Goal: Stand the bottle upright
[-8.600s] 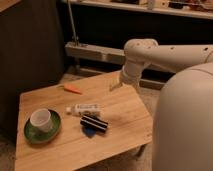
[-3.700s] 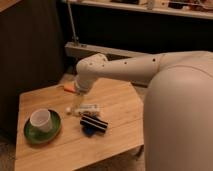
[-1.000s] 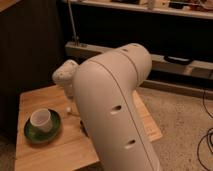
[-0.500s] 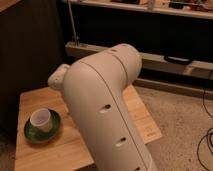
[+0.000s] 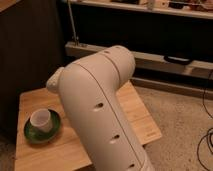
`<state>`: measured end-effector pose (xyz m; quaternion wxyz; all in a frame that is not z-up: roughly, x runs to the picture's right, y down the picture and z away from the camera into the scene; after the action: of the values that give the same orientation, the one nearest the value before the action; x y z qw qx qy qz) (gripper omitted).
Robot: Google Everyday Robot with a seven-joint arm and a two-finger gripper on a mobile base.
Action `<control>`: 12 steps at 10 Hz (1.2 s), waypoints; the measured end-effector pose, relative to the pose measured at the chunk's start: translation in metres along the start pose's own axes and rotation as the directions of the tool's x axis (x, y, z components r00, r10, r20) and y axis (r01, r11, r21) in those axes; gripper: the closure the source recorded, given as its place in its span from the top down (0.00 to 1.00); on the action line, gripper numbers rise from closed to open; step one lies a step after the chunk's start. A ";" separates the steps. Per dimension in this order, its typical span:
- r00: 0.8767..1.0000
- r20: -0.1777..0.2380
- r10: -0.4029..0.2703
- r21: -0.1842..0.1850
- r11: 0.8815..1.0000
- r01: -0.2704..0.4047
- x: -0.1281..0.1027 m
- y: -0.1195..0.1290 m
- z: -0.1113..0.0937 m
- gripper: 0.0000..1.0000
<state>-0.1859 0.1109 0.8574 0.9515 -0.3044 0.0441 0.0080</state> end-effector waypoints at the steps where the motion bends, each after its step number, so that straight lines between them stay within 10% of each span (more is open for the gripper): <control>1: 1.000 -0.001 0.008 -0.004 1.000 -0.008 0.004 0.002 0.003 0.80; 8: 0.999 -0.023 0.047 0.006 0.999 -0.047 0.048 0.003 0.015 0.80; 12: 0.998 0.021 0.054 0.056 0.997 -0.055 0.055 0.002 -0.017 0.80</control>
<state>-0.1327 0.1019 0.8373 0.9596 -0.2758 0.0431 0.0357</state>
